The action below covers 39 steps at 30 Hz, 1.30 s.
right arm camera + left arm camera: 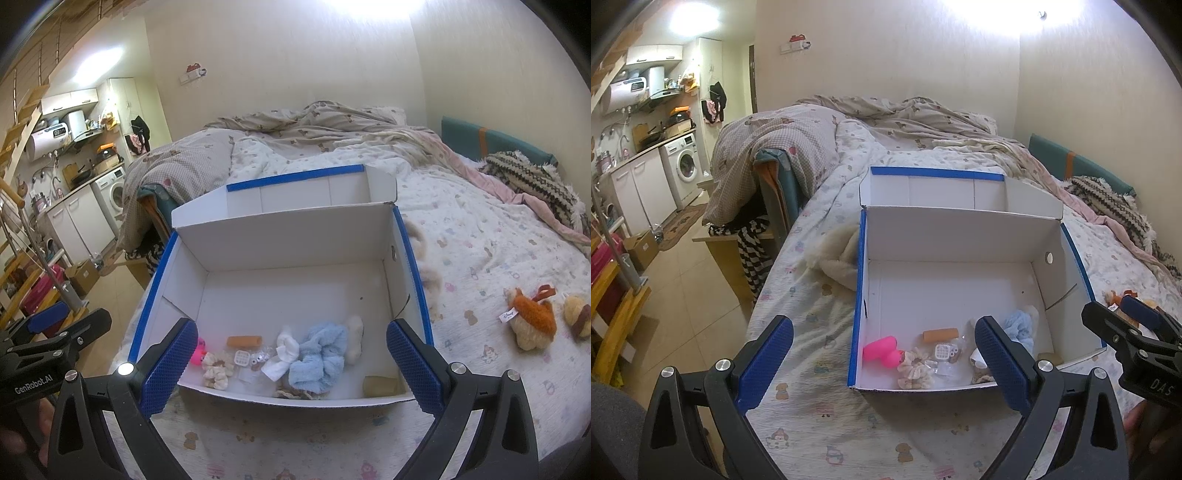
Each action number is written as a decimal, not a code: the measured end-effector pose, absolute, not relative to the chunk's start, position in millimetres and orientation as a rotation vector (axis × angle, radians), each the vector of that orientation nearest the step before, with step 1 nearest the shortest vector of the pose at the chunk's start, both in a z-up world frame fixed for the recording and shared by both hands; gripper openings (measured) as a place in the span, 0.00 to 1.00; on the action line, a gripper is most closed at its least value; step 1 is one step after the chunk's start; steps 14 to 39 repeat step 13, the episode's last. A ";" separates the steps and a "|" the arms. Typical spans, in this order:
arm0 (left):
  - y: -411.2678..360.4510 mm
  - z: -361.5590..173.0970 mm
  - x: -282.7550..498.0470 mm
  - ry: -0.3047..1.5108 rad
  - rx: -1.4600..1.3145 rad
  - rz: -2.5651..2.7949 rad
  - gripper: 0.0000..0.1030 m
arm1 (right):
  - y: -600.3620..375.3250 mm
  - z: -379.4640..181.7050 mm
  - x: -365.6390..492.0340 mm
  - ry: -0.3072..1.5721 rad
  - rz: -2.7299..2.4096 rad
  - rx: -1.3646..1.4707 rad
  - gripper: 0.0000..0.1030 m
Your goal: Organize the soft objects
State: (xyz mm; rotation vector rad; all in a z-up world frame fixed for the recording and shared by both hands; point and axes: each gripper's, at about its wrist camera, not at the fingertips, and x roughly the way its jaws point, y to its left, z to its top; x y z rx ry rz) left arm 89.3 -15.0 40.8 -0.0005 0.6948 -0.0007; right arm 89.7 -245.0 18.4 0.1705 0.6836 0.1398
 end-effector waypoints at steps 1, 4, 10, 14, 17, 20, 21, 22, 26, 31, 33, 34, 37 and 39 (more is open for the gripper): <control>-15.0 40.6 89.2 0.695 0.000 0.000 0.96 | -245.5 18.2 89.8 0.683 0.140 0.170 1.00; -15.0 41.0 89.3 0.693 0.001 -0.001 0.96 | -245.5 18.2 90.5 0.686 0.140 0.171 1.00; -14.4 39.8 89.0 0.705 -0.005 -0.007 0.96 | -245.2 18.3 90.4 0.684 0.142 0.170 1.00; -15.6 40.1 88.7 0.700 0.000 -0.003 0.96 | -245.5 20.0 91.5 0.679 0.145 0.174 1.00; -15.6 40.1 88.7 0.700 0.000 -0.003 0.96 | -245.5 20.0 91.5 0.679 0.145 0.174 1.00; -15.6 40.1 88.7 0.700 0.000 -0.003 0.96 | -245.5 20.0 91.5 0.679 0.145 0.174 1.00; -15.6 40.1 88.7 0.700 0.000 -0.003 0.96 | -245.5 20.0 91.5 0.679 0.145 0.174 1.00; -15.6 40.1 88.7 0.700 0.000 -0.003 0.96 | -245.5 20.0 91.5 0.679 0.145 0.174 1.00; -15.6 40.1 88.7 0.700 0.000 -0.003 0.96 | -245.5 20.0 91.5 0.679 0.145 0.174 1.00; -15.6 40.1 88.7 0.700 0.000 -0.003 0.96 | -245.5 20.0 91.5 0.679 0.145 0.174 1.00; -15.6 40.1 88.7 0.700 0.000 -0.003 0.96 | -245.5 20.0 91.5 0.679 0.145 0.174 1.00; -15.6 40.1 88.7 0.700 0.000 -0.003 0.96 | -245.5 20.0 91.5 0.679 0.145 0.174 1.00; -15.6 40.1 88.7 0.700 0.000 -0.003 0.96 | -245.5 20.0 91.5 0.679 0.145 0.174 1.00; -15.6 40.1 88.7 0.700 0.000 -0.003 0.96 | -245.5 20.0 91.5 0.679 0.145 0.174 1.00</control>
